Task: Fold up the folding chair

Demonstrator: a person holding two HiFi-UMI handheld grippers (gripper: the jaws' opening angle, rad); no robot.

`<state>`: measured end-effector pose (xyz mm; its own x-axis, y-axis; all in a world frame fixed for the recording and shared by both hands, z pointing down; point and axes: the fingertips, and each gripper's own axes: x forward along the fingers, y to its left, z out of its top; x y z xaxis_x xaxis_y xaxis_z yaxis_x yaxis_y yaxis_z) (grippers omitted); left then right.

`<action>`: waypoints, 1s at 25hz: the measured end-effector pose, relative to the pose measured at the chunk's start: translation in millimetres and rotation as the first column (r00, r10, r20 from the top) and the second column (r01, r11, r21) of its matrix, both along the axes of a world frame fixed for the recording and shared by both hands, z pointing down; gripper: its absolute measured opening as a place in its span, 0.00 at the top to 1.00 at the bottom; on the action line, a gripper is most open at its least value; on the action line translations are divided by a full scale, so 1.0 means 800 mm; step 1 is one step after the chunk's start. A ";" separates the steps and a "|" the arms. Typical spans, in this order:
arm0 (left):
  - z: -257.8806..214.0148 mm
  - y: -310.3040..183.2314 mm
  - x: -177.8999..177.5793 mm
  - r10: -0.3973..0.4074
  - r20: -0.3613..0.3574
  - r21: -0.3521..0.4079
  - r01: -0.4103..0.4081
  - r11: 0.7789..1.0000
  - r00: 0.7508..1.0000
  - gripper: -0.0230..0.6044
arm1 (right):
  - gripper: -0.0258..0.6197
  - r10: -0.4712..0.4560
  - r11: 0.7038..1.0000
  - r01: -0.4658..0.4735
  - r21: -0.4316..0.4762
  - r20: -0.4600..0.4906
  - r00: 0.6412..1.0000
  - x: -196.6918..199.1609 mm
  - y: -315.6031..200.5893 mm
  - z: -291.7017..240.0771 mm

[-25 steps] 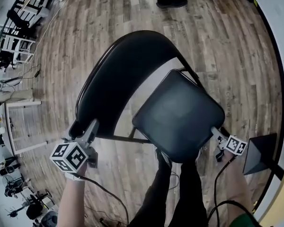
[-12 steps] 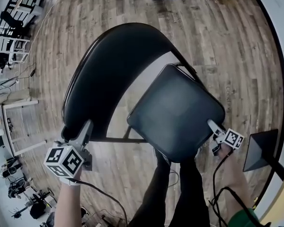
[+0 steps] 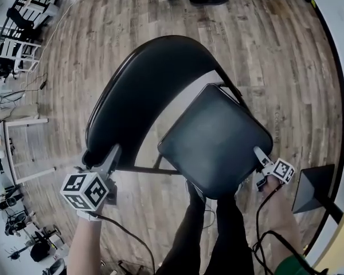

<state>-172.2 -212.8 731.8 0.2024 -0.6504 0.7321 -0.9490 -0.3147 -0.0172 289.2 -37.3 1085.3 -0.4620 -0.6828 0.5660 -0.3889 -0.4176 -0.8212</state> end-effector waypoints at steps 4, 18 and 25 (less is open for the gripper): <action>-0.006 0.005 0.001 0.049 0.009 0.008 -0.049 0.999 0.999 0.41 | 0.23 0.003 1.000 -0.003 0.001 -0.006 1.000 -0.004 -0.007 -0.011; -0.117 0.027 0.009 0.095 0.025 0.118 -0.097 0.988 0.995 0.50 | 0.25 0.042 0.998 -0.044 0.050 0.049 0.998 -0.055 -0.069 -0.168; -0.176 0.050 0.016 0.065 0.077 0.138 -0.075 0.988 0.995 0.51 | 0.30 0.048 0.998 -0.050 0.038 0.039 0.998 -0.090 -0.105 -0.268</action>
<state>-159.8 -173.0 590.9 0.2011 -0.7339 0.6488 -0.9195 -0.3699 -0.1334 217.4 -120.9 870.8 -0.4482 -0.7265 0.5209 -0.3368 -0.4026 -0.8512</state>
